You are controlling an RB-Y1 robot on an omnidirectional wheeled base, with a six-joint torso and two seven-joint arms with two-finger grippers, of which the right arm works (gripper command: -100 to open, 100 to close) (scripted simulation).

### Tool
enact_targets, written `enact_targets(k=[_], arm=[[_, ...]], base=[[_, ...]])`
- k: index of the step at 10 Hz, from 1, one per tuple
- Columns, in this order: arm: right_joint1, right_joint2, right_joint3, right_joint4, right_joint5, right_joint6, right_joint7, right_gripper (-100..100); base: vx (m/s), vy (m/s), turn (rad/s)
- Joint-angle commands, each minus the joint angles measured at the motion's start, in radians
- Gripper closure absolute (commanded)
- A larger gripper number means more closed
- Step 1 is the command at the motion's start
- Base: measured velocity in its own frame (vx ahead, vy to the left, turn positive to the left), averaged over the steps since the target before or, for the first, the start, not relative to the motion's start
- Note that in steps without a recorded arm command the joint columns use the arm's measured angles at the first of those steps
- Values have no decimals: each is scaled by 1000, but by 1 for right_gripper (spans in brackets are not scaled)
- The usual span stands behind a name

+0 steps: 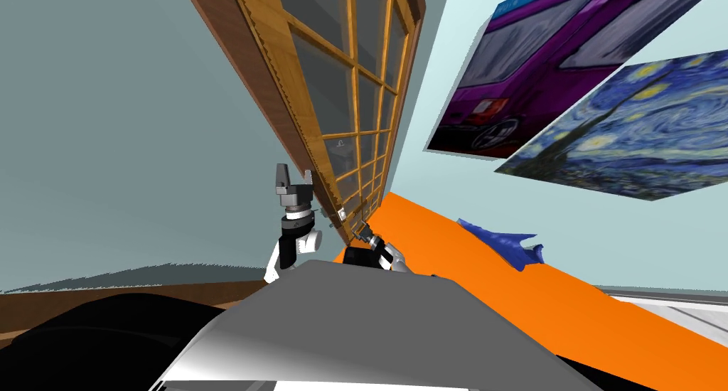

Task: Pull the door open

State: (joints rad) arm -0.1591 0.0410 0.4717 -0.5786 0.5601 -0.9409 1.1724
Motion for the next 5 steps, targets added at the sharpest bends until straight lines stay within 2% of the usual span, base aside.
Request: enact_targets(k=[1,3,5], arm=[[0,0,0,0,0,0,0,-100],[1,-7,-4,2,-6,-2,1,-100],[2,-16,-9,3,-13,-4,1,-100]], base=[[31,42,-19],[-71,-93,-14],[-149,-160,4]])
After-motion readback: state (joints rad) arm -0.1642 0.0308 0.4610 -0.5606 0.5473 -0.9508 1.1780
